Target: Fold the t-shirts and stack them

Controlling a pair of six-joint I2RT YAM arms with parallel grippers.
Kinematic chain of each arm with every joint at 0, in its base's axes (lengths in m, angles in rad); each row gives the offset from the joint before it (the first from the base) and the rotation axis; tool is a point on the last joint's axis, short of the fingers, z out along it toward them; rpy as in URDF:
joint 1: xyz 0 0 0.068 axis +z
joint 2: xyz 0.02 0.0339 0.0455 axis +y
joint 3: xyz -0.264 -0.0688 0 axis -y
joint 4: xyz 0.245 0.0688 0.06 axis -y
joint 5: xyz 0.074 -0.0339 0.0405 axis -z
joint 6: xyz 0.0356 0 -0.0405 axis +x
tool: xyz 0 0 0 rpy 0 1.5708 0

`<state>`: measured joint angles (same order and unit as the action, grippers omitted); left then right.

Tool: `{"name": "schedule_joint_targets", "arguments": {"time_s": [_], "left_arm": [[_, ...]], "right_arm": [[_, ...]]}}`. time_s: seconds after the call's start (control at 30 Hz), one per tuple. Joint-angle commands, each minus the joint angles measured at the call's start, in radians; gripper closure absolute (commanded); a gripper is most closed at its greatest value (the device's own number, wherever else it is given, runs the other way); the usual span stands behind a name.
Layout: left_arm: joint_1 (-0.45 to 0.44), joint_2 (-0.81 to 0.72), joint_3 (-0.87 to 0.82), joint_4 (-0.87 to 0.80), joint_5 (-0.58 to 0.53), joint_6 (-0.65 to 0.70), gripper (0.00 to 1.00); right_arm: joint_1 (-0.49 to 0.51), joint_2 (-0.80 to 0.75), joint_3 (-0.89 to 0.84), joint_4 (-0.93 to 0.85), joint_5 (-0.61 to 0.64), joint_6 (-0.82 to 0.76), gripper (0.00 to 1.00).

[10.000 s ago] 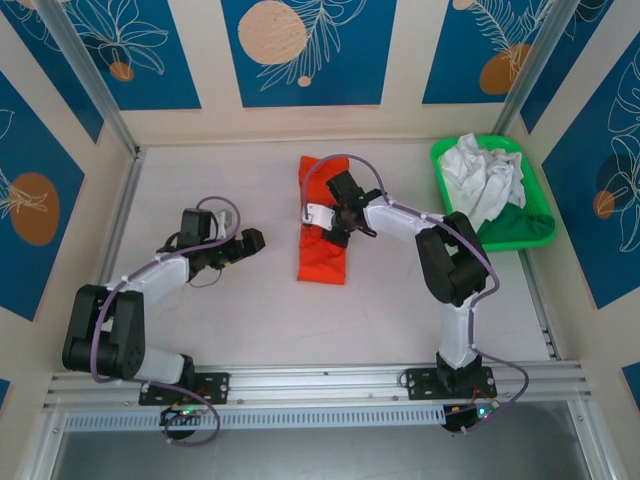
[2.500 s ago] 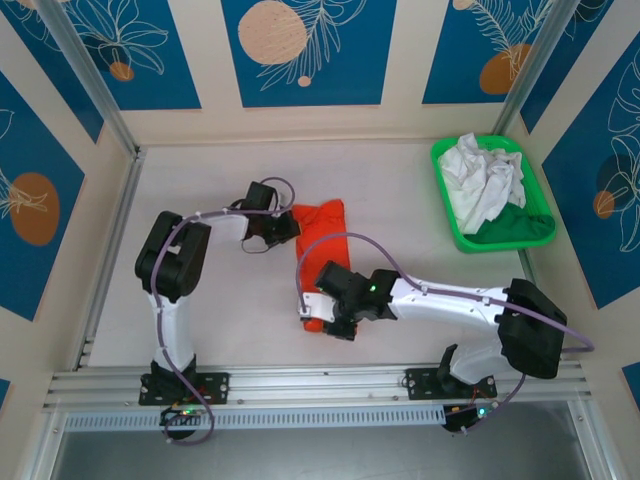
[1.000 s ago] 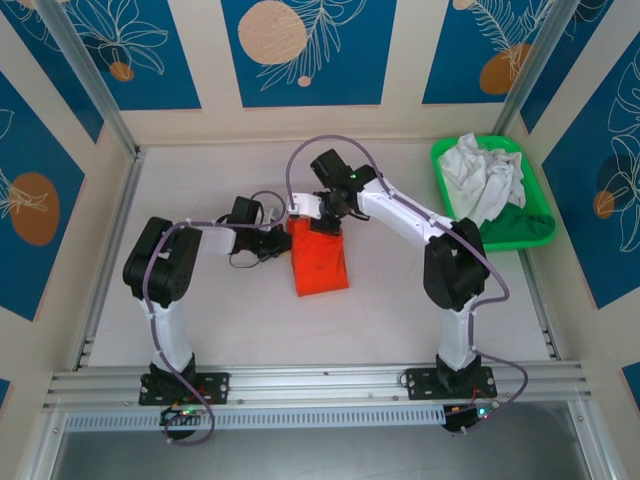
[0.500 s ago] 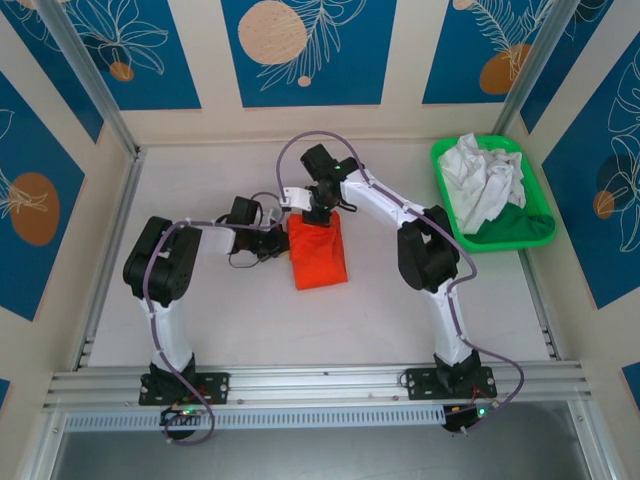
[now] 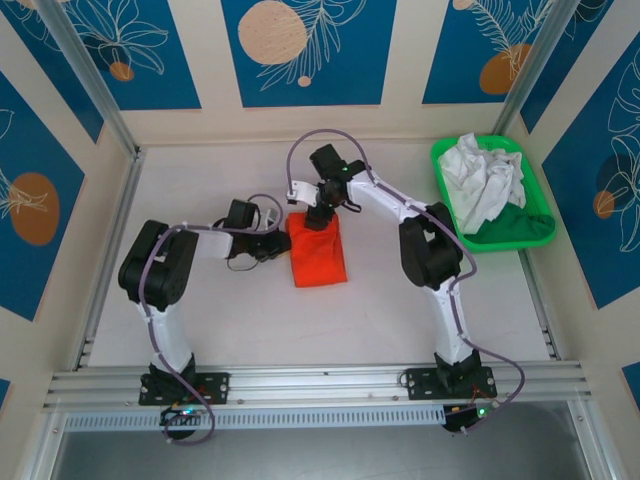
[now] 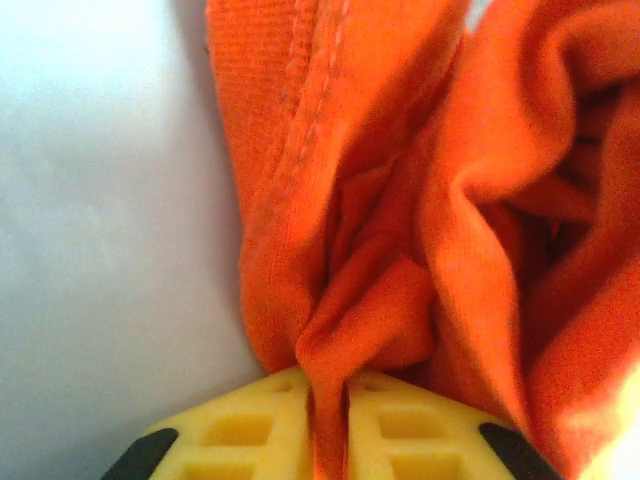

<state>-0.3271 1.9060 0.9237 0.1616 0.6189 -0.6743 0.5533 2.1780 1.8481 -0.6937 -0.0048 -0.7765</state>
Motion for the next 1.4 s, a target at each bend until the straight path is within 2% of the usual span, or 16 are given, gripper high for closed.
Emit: {"name": "schedule_joint_targets", "arguments": {"time_s": [0.0, 0.1, 0.23, 0.33, 0.47, 0.53, 0.63, 0.77, 0.83, 1.0, 1.13, 1.37], "left_arm": [[0.038, -0.025, -0.079, -0.092, -0.117, 0.018, 0.74], [0.057, -0.068, -0.122, -0.051, -0.114, 0.000, 0.64], [0.078, -0.145, -0.186, -0.028, -0.129, 0.007, 0.57], [0.077, -0.241, -0.209, -0.068, -0.194, 0.060, 0.51], [0.056, -0.364, -0.178, -0.171, -0.334, 0.141, 0.39], [0.030, -0.393, -0.146, -0.205, -0.391, 0.171, 0.37], [-0.025, -0.368, -0.057, -0.255, -0.455, 0.219, 0.36], [-0.090, -0.250, 0.101, -0.297, -0.503, 0.251, 0.32], [-0.115, -0.179, 0.192, -0.340, -0.538, 0.249, 0.37], [-0.154, 0.007, 0.406, -0.501, -0.624, 0.246, 0.57], [-0.153, 0.105, 0.476, -0.581, -0.643, 0.238, 0.73], [-0.148, 0.146, 0.466, -0.568, -0.641, 0.213, 0.75]], "right_arm": [[-0.018, -0.132, -0.101, 0.127, -0.084, 0.094, 0.36], [-0.034, -0.192, -0.199, 0.219, -0.086, 0.169, 0.35], [-0.042, -0.271, -0.332, 0.371, -0.113, 0.303, 0.34], [-0.041, -0.312, -0.419, 0.471, -0.112, 0.428, 0.32], [-0.024, -0.313, -0.502, 0.562, 0.013, 0.599, 0.32], [-0.020, -0.299, -0.524, 0.584, 0.059, 0.668, 0.32], [-0.017, -0.267, -0.519, 0.575, 0.135, 0.749, 0.32], [-0.015, -0.219, -0.480, 0.522, 0.202, 0.798, 0.35], [-0.013, -0.208, -0.473, 0.516, 0.215, 0.812, 0.37], [-0.012, -0.197, -0.476, 0.523, 0.226, 0.834, 0.39], [-0.016, -0.193, -0.483, 0.524, 0.250, 0.860, 0.40], [-0.046, -0.174, -0.474, 0.495, 0.268, 0.944, 0.41]]}}
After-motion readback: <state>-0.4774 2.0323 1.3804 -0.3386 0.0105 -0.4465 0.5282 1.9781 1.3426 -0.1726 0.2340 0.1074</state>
